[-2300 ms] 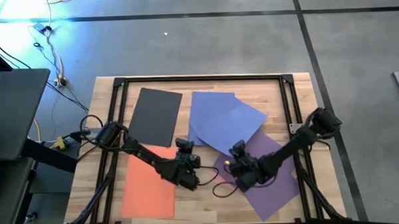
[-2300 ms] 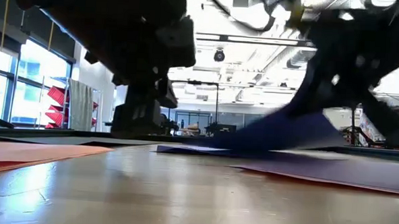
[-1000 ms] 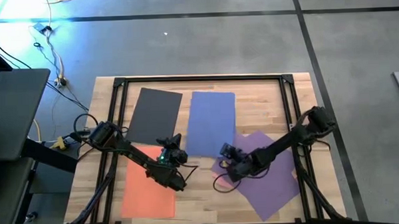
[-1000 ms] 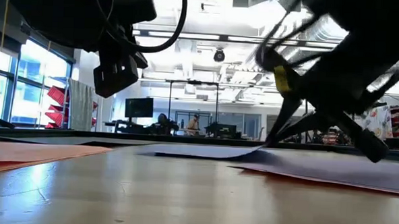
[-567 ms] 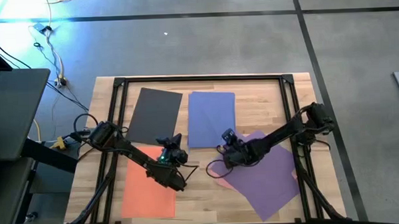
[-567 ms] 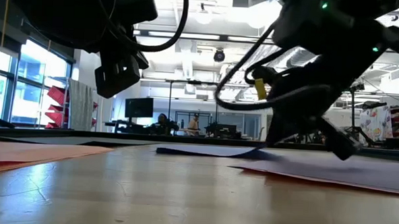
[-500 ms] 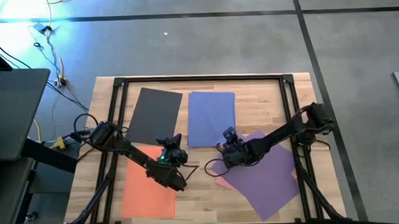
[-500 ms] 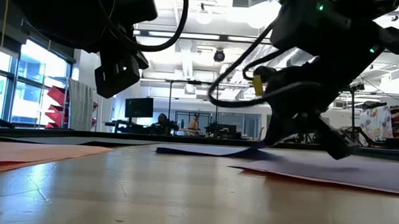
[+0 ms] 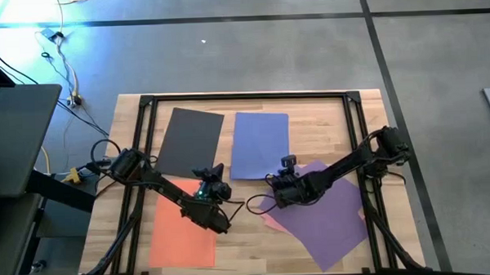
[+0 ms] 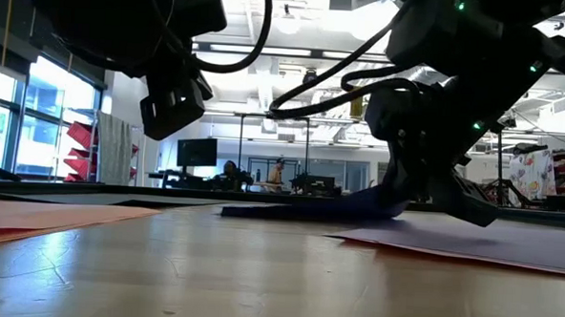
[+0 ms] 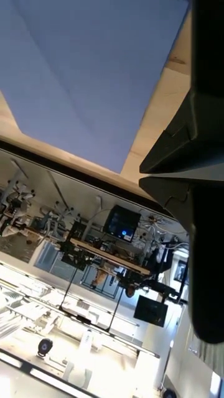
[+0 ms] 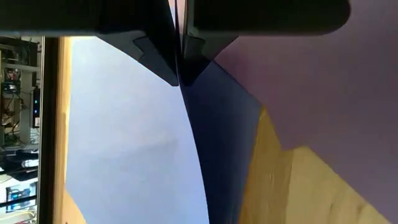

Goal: Organize paper
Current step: Stack the bottom blue paper on top of the top blue paper

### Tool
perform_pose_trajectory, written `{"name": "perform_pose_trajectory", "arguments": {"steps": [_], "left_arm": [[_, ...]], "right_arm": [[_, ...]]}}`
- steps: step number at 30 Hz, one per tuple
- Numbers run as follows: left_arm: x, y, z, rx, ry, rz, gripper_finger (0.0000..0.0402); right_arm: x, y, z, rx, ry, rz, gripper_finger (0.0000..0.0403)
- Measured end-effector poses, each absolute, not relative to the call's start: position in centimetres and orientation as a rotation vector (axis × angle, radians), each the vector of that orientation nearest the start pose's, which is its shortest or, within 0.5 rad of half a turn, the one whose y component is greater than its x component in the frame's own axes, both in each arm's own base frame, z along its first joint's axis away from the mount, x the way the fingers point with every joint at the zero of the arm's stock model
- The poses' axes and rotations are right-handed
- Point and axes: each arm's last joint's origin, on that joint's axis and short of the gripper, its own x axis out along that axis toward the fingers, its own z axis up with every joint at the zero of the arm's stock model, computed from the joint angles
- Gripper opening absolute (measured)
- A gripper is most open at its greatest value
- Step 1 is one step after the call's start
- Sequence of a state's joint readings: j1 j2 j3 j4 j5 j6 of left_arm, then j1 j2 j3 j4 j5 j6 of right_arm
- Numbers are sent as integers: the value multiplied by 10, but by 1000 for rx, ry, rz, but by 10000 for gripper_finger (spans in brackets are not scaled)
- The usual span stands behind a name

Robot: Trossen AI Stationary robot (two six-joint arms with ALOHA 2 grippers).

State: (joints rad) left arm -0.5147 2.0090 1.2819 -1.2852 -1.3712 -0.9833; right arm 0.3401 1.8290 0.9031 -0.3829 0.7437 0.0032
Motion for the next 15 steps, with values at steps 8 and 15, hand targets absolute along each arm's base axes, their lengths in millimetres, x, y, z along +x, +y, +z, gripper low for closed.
{"name": "perform_pose_trajectory", "arguments": {"steps": [8, 15], "left_arm": [[296, -133, 158, 808, 727, 944, 0], [297, -134, 157, 767, 727, 950, 0]], "right_arm": [[296, 85, 112, -617, 1131, -302, 0], [297, 84, 112, -593, 1140, -259, 0]]}}
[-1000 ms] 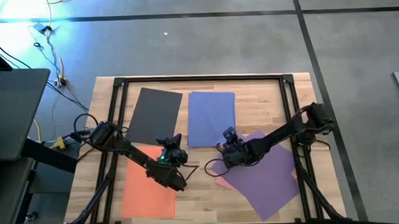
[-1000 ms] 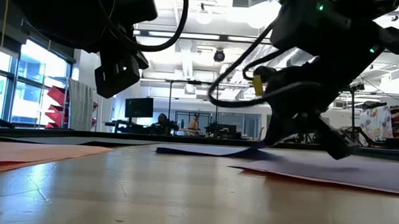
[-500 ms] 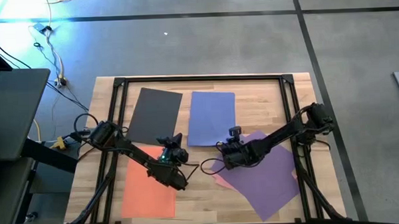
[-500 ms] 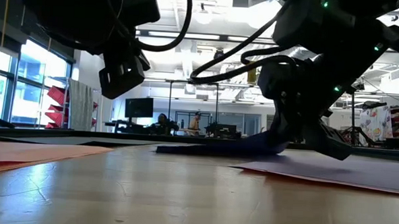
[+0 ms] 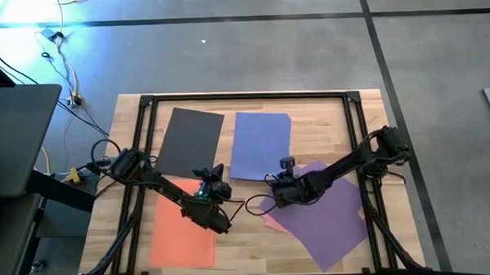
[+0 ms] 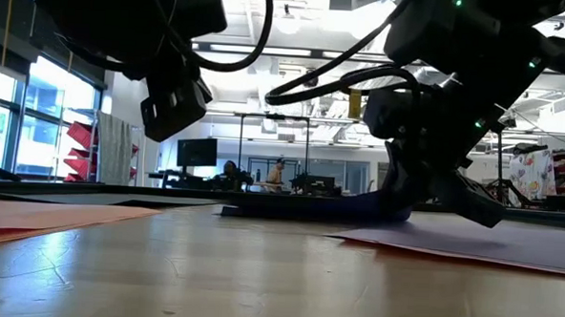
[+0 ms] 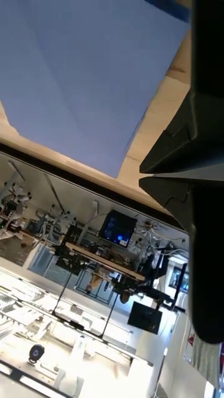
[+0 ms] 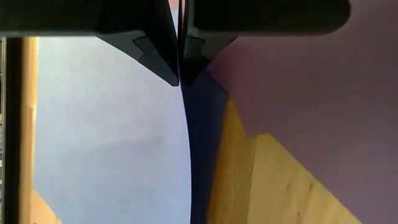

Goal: Organize paper
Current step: Stack the bottom blue paper on top of the top blue paper

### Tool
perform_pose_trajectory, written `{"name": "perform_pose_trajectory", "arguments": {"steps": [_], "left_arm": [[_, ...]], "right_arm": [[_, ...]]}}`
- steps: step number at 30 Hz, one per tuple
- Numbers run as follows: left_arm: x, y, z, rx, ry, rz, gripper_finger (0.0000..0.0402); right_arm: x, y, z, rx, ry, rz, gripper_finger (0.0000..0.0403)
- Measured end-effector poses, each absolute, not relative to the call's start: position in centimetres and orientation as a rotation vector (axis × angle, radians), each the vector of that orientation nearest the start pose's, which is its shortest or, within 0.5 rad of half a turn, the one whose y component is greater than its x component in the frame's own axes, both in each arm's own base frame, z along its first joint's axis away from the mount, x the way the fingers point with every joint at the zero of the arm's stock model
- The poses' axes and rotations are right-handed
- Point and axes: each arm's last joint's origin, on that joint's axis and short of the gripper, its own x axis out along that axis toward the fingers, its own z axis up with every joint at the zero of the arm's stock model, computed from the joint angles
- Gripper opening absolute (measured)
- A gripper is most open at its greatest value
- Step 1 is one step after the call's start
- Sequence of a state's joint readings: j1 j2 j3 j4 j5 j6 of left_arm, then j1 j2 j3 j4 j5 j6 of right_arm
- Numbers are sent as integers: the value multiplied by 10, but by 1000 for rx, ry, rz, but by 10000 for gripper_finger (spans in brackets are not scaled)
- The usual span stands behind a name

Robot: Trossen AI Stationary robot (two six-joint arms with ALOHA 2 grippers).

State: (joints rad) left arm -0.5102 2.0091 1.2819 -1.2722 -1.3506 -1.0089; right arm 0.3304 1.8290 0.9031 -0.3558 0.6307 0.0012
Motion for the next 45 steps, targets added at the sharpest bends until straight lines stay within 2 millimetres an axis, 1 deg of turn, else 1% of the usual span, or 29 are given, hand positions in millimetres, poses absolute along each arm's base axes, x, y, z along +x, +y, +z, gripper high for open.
{"name": "perform_pose_trajectory", "arguments": {"steps": [3, 9, 16, 21, 25, 34, 39, 42, 45], "left_arm": [[297, -134, 157, 757, 722, 952, 0], [301, -135, 155, 745, 717, 945, 0], [307, -132, 154, 740, 729, 943, 0], [307, -132, 153, 740, 737, 939, 0], [307, -132, 153, 740, 736, 940, 0], [308, -133, 153, 721, 731, 939, 0], [311, -135, 150, 703, 775, 908, 0], [313, -136, 149, 700, 794, 886, 0], [315, -137, 149, 706, 807, 869, 0]], "right_arm": [[298, 82, 111, -574, 1163, -202, 0], [300, 77, 111, -528, 1162, -222, 7], [303, 67, 111, -434, 1154, -305, 48], [303, 63, 112, -438, 1155, -321, 69], [303, 63, 112, -484, 1163, -301, 71], [303, 63, 112, -481, 1164, -304, 71], [303, 62, 112, -492, 1165, -315, 74], [303, 62, 112, -500, 1167, -313, 92], [302, 62, 112, -501, 1165, -318, 128]]}}
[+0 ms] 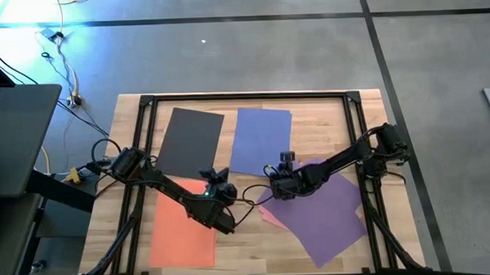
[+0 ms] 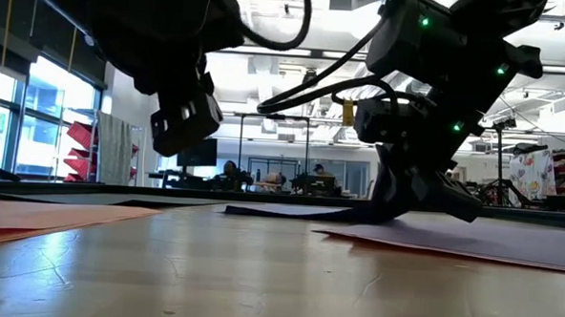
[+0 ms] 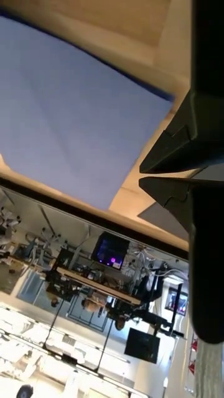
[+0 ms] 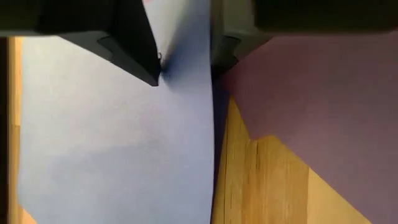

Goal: Organize paper
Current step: Stack the bottom blue paper on top of the top blue paper

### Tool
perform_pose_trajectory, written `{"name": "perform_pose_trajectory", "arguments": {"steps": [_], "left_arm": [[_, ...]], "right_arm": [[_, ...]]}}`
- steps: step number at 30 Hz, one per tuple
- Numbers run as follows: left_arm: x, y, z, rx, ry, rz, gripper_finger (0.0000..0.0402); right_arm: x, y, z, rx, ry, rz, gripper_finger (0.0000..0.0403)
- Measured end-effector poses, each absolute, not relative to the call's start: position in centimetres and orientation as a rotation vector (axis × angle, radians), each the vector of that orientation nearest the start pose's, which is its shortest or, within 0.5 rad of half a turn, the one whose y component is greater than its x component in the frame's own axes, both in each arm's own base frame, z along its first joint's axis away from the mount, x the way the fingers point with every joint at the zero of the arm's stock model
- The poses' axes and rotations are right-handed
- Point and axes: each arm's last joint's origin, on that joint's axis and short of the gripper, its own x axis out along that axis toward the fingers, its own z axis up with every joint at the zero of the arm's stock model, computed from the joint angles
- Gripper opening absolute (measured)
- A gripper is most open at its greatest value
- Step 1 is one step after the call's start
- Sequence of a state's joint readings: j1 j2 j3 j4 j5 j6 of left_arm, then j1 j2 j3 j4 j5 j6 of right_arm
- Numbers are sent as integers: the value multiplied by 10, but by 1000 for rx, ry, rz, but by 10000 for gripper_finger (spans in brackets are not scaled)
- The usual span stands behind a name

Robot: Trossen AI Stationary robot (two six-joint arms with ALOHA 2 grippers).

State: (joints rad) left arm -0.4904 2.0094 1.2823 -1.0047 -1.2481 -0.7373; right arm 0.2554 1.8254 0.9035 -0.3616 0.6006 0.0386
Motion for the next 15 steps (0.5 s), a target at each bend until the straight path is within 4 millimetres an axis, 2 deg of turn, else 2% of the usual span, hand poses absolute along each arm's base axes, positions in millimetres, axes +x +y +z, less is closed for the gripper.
{"name": "perform_pose_trajectory", "arguments": {"steps": [8, 12, 15], "left_arm": [[319, -136, 148, 703, 819, 857, 0], [319, -135, 148, 706, 822, 858, 0], [319, -135, 148, 701, 821, 860, 0]], "right_arm": [[297, 63, 116, -520, 1197, -320, 244], [287, 67, 127, -483, 1222, -302, 269], [279, 71, 144, -444, 1190, -307, 273]]}}
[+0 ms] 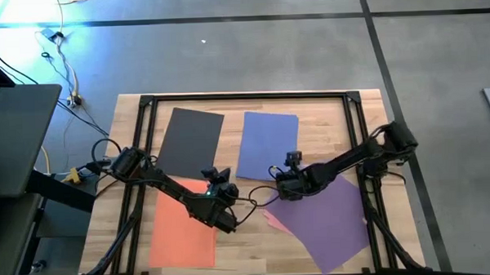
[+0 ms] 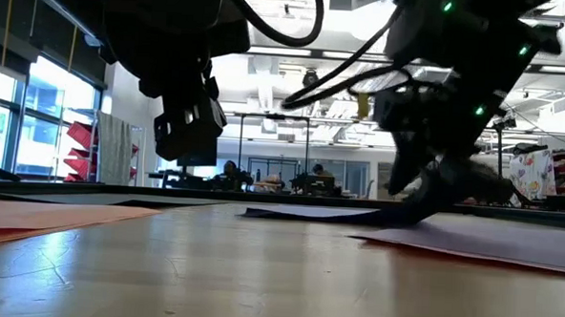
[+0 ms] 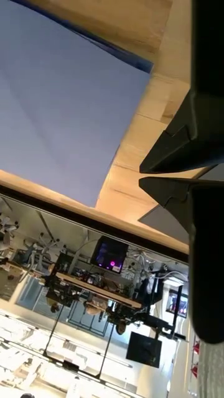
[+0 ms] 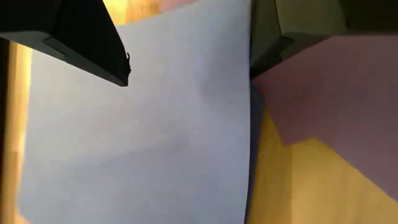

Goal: Organize paper
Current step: Stack the bottom blue paper on top of the top blue paper

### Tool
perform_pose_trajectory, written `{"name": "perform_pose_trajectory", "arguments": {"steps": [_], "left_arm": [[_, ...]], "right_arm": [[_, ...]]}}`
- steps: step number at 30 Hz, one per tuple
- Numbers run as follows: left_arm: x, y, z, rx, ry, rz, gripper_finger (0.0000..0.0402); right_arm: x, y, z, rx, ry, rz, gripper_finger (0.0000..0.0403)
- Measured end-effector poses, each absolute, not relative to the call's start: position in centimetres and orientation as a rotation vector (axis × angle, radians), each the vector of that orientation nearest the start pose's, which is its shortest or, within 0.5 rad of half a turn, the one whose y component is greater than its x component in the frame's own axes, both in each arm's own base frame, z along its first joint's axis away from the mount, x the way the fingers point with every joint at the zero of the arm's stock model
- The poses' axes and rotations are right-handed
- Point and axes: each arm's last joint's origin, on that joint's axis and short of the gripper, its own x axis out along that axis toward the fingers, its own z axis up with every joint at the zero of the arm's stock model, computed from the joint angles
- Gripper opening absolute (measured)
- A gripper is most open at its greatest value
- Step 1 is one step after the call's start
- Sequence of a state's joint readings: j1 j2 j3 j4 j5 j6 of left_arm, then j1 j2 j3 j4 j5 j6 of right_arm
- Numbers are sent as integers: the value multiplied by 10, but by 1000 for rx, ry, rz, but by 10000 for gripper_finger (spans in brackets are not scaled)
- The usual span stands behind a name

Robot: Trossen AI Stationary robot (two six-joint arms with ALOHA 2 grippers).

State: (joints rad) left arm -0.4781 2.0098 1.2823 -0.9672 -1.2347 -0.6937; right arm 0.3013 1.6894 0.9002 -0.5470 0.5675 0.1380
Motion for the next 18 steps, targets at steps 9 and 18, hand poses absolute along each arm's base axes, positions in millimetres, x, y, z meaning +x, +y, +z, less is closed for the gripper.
{"name": "perform_pose_trajectory", "arguments": {"steps": [9, 18], "left_arm": [[319, -135, 147, 688, 835, 854, 0], [329, -125, 146, 608, 824, 881, 0]], "right_arm": [[254, 85, 189, -289, 1048, -288, 273], [213, 120, 140, -1, 878, -185, 256]]}}
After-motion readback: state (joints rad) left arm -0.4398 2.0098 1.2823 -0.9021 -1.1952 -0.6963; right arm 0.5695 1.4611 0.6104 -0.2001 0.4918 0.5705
